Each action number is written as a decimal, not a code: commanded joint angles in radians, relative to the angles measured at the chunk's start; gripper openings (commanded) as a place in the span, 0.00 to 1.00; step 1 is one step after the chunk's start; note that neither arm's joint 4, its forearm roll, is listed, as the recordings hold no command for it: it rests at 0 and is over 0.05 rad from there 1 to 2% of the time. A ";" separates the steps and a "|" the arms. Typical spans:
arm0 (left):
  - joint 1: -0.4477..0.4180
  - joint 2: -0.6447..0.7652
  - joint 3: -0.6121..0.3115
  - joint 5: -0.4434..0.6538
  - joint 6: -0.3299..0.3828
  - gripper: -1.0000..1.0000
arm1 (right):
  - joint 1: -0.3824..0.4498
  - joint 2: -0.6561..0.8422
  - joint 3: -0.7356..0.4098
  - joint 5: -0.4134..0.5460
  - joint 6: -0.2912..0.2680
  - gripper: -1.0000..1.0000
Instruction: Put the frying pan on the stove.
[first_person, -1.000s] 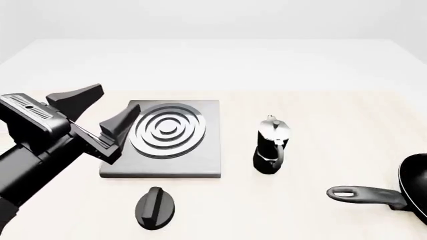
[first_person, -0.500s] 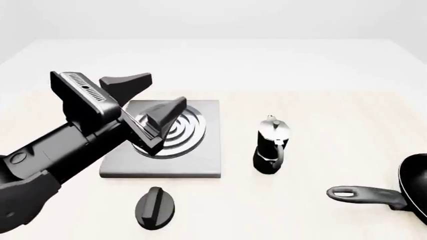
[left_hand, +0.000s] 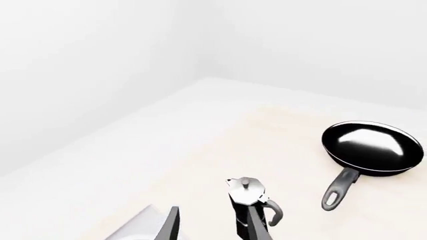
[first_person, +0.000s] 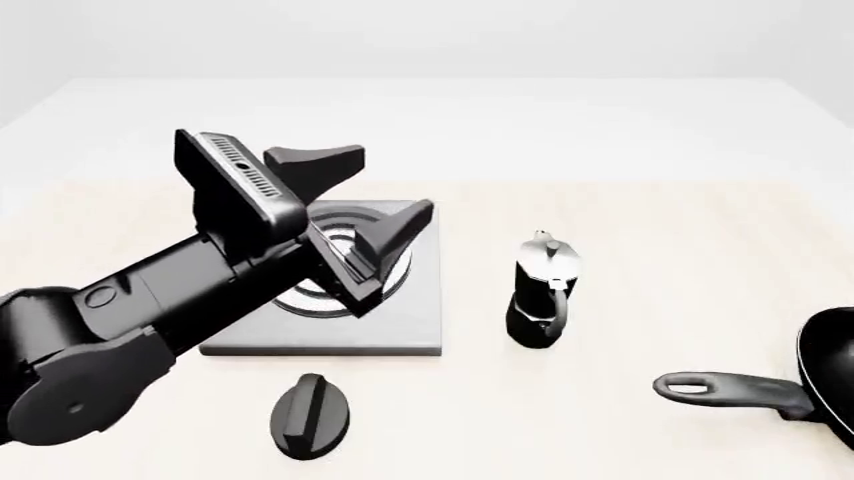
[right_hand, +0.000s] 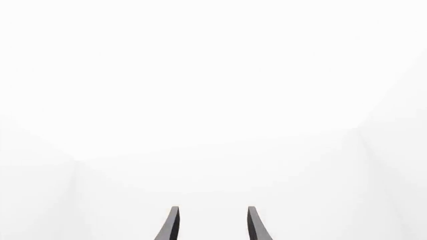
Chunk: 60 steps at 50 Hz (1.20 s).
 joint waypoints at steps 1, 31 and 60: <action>-0.048 0.053 -0.045 0.006 -0.001 1.00 | 0.002 0.000 -0.002 0.001 0.000 1.00; -0.143 0.154 -0.183 0.081 0.028 1.00 | -0.008 0.000 0.018 -0.010 0.009 1.00; -0.249 0.273 -0.329 0.168 0.037 1.00 | 0.004 0.000 0.008 -0.003 0.020 1.00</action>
